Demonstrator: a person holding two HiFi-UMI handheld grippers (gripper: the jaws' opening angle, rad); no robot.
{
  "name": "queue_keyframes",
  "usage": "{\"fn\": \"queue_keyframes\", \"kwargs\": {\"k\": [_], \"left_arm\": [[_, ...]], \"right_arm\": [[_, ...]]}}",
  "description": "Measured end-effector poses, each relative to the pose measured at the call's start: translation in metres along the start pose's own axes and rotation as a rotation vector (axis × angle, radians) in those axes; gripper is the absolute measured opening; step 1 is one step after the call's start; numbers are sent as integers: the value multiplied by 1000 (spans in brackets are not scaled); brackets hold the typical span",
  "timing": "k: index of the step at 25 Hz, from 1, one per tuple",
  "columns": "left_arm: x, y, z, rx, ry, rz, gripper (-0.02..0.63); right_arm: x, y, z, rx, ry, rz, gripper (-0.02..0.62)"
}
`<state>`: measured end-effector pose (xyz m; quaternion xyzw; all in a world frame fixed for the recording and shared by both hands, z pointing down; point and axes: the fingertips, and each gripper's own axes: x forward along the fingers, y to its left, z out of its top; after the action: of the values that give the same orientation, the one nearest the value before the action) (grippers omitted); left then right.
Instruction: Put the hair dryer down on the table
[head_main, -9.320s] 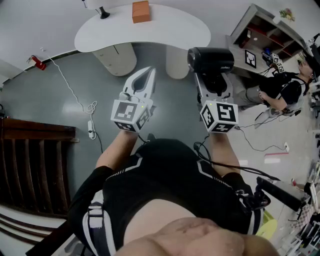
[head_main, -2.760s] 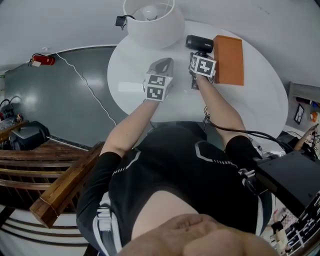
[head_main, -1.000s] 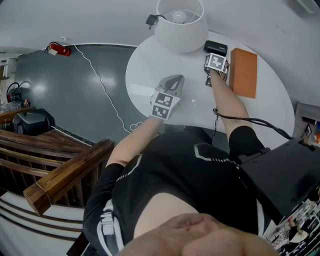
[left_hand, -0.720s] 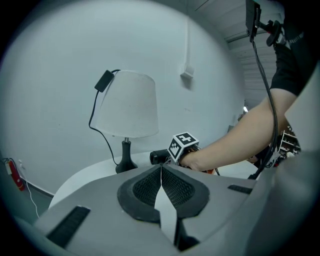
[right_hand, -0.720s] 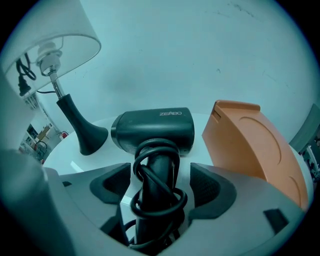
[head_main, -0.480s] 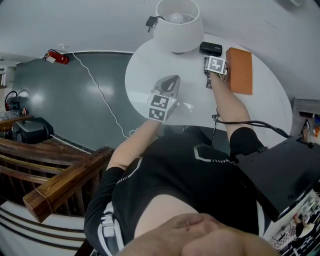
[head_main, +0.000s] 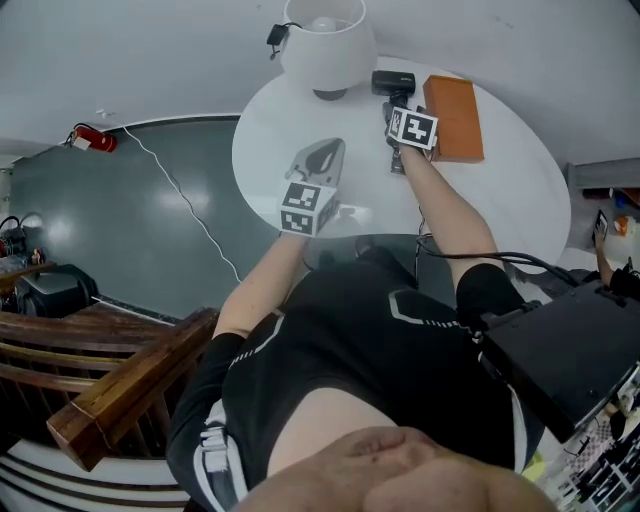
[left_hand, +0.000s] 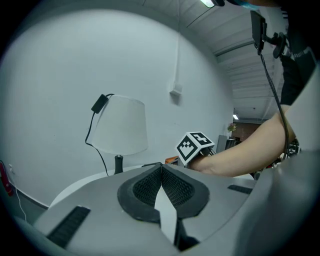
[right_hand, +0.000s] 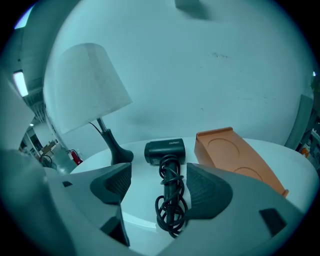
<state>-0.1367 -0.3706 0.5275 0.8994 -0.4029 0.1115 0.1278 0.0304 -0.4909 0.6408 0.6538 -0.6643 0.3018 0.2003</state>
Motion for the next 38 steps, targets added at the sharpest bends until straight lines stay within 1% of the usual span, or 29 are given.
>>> {"fn": "queue_keyframes", "kwargs": {"k": [4, 6, 8, 9, 11, 15, 17, 21, 23, 24, 26, 30, 33, 35, 38], "left_arm": [[-18, -7, 15, 12, -69, -3, 32], [-27, -13, 21, 8, -101, -21, 32], [-34, -20, 22, 22, -98, -48, 32], [-37, -23, 22, 33, -92, -56, 32], [-44, -29, 23, 38, -98, -75, 31], [-59, -45, 33, 28, -160, -134, 31], [-67, -50, 34, 32, -172, -147, 31], [-82, -60, 38, 31, -186, -172, 31], [-88, -64, 45, 38, -195, -185, 31], [-91, -66, 48, 46, -197, -194, 31], [-95, -69, 55, 66, -201, -204, 31], [-106, -76, 69, 92, -240, -209, 31], [-111, -80, 77, 153, -274, -147, 31], [-109, -82, 80, 135, -271, -128, 31], [-106, -85, 87, 90, -274, -127, 31]], "right_arm": [[-44, 14, 15, -9, -87, 59, 348], [-62, 20, 21, -18, -131, 94, 347], [-81, 25, 28, -33, -176, 117, 340], [-93, 27, 31, -45, -198, 120, 316], [-119, 30, 38, -77, -249, 121, 196], [-168, 39, 52, -150, -353, 149, 189], [-189, 43, 54, -142, -389, 156, 184], [-229, 46, 50, -114, -435, 156, 144], [-248, 45, 47, -93, -458, 157, 112], [-257, 45, 45, -75, -474, 159, 84], [-274, 44, 43, -50, -510, 151, 78], [-303, 49, 41, -71, -570, 132, 73], [-323, 49, 45, -65, -623, 123, 64], [-328, 54, 47, -89, -626, 157, 63], [-331, 62, 48, -149, -607, 205, 63]]}}
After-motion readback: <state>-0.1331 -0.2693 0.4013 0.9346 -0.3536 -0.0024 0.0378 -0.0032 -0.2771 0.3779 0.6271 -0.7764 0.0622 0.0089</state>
